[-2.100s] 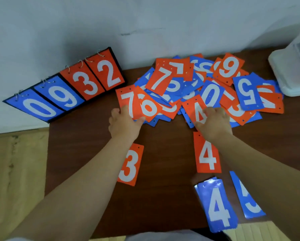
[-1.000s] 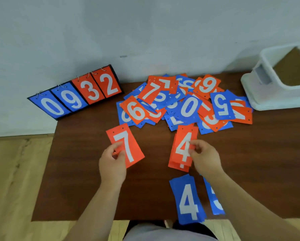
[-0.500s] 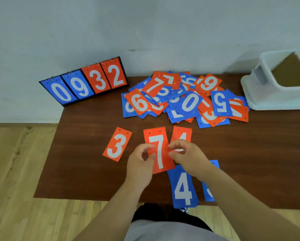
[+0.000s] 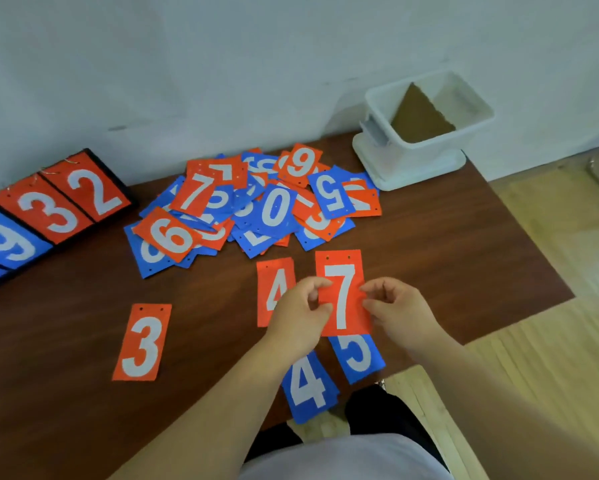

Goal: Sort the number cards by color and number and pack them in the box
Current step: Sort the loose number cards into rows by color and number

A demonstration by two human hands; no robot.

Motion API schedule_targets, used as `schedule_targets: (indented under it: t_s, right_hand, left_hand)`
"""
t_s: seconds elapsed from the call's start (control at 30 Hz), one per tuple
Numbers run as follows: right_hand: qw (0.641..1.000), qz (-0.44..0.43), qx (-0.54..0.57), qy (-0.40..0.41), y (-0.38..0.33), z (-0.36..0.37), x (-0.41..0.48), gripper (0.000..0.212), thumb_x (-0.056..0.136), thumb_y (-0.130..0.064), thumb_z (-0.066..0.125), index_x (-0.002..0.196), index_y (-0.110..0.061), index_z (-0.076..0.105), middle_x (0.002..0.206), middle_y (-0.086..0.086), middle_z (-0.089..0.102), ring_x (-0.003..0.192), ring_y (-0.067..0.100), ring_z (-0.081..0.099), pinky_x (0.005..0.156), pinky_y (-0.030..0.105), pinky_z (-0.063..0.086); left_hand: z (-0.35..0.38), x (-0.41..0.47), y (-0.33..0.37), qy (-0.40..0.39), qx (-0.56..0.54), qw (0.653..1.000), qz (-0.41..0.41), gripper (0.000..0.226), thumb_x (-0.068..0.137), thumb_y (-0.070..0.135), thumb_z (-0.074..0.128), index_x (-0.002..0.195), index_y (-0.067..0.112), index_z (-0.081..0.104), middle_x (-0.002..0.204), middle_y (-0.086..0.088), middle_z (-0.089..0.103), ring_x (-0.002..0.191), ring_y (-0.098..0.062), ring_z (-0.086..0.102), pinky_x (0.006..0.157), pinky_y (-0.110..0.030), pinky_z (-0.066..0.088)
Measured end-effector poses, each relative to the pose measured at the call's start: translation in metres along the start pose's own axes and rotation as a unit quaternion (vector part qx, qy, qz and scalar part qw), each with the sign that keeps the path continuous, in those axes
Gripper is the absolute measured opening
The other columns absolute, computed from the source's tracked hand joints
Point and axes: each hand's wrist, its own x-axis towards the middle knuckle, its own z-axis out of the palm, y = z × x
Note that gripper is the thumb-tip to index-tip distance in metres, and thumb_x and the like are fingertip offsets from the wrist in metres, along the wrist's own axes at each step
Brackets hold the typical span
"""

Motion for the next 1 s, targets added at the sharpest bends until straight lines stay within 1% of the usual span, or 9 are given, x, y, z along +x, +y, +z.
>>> schedule_targets:
  t_s: [0.1, 0.2, 0.3, 0.43, 0.57, 0.67, 0.73, 0.83, 1.0]
  right_hand:
    - [0.999, 0.0, -0.033, 0.022, 0.018, -0.029, 0.019, 0.021, 0.088, -0.004, 0.069, 0.089, -0.024, 0.074, 0.089, 0.002, 0.075, 0.083, 0.025, 0.07, 0.08, 0.042, 0.058]
    - [0.998, -0.007, -0.069, 0.007, 0.036, -0.063, 0.047, 0.022, 0.088, -0.006, 0.07, 0.092, -0.027, 0.073, 0.089, 0.0, 0.074, 0.083, 0.02, 0.07, 0.077, 0.037, 0.055]
    - [0.992, -0.03, -0.122, -0.001, 0.044, -0.107, 0.088, 0.025, 0.089, -0.01, 0.068, 0.106, -0.028, 0.072, 0.09, -0.007, 0.071, 0.084, 0.015, 0.068, 0.072, 0.026, 0.051]
    - [0.978, -0.049, -0.202, -0.009, 0.046, -0.152, 0.148, 0.032, 0.089, -0.012, 0.066, 0.116, -0.027, 0.069, 0.096, -0.009, 0.068, 0.088, 0.015, 0.063, 0.073, 0.023, 0.044]
    - [0.954, -0.064, -0.292, -0.035, 0.053, -0.161, 0.179, 0.037, 0.092, -0.015, 0.059, 0.128, -0.023, 0.066, 0.109, -0.002, 0.067, 0.094, 0.015, 0.06, 0.076, 0.024, 0.042]
    - [0.936, -0.06, -0.344, -0.046, 0.061, -0.157, 0.185, 0.041, 0.094, -0.019, 0.055, 0.134, -0.024, 0.061, 0.119, 0.003, 0.066, 0.103, 0.024, 0.063, 0.081, 0.032, 0.051]
    - [0.932, -0.051, -0.357, -0.042, 0.061, -0.156, 0.184, 0.043, 0.093, -0.02, 0.056, 0.135, -0.025, 0.06, 0.123, 0.004, 0.062, 0.106, 0.026, 0.063, 0.085, 0.037, 0.055]
    - [0.928, -0.043, -0.369, -0.036, 0.051, -0.156, 0.184, 0.041, 0.093, -0.022, 0.059, 0.133, -0.026, 0.06, 0.128, 0.004, 0.057, 0.108, 0.025, 0.063, 0.084, 0.036, 0.054]
    - [0.932, -0.064, -0.354, -0.033, 0.01, -0.124, 0.199, 0.039, 0.093, -0.028, 0.064, 0.132, -0.029, 0.059, 0.134, 0.002, 0.052, 0.112, 0.024, 0.061, 0.083, 0.036, 0.054]
  left_hand:
    - [0.029, 0.021, 0.01, -0.039, 0.041, 0.998, -0.014, 0.04, 0.095, 0.013, 0.065, 0.126, 0.039, 0.061, 0.107, 0.013, 0.061, 0.095, -0.005, 0.061, 0.08, -0.024, 0.055]
    - [0.07, 0.044, 0.022, -0.025, 0.077, 0.996, -0.034, 0.043, 0.093, 0.016, 0.066, 0.128, 0.04, 0.058, 0.114, 0.01, 0.064, 0.096, -0.01, 0.065, 0.08, -0.035, 0.061]
    - [0.118, 0.075, 0.045, -0.004, 0.137, 0.99, -0.017, 0.049, 0.092, 0.016, 0.068, 0.136, 0.033, 0.055, 0.127, 0.006, 0.059, 0.108, -0.015, 0.063, 0.092, -0.035, 0.057]
    - [0.168, 0.127, 0.07, 0.015, 0.194, 0.981, -0.006, 0.056, 0.094, 0.018, 0.067, 0.145, 0.028, 0.047, 0.139, 0.0, 0.054, 0.119, -0.021, 0.058, 0.103, -0.037, 0.049]
    - [0.194, 0.156, 0.068, 0.018, 0.273, 0.961, -0.033, 0.053, 0.096, 0.025, 0.063, 0.145, 0.029, 0.045, 0.135, -0.005, 0.051, 0.124, -0.027, 0.052, 0.102, -0.041, 0.047]
    - [0.198, 0.159, 0.061, 0.04, 0.339, 0.939, -0.044, 0.048, 0.097, 0.037, 0.061, 0.142, 0.037, 0.048, 0.123, 0.0, 0.044, 0.116, -0.024, 0.046, 0.095, -0.039, 0.046]
    - [0.195, 0.155, 0.058, 0.041, 0.351, 0.934, -0.054, 0.051, 0.096, 0.043, 0.062, 0.144, 0.039, 0.046, 0.124, 0.001, 0.041, 0.115, -0.021, 0.045, 0.097, -0.038, 0.046]
    - [0.176, 0.144, 0.054, 0.063, 0.331, 0.939, -0.077, 0.056, 0.094, 0.048, 0.064, 0.145, 0.038, 0.044, 0.132, 0.001, 0.043, 0.122, -0.02, 0.046, 0.1, -0.039, 0.048]
    - [0.102, 0.126, 0.032, 0.156, 0.279, 0.942, -0.104, 0.054, 0.092, 0.051, 0.066, 0.14, 0.034, 0.049, 0.131, 0.001, 0.047, 0.125, -0.021, 0.047, 0.102, -0.039, 0.047]
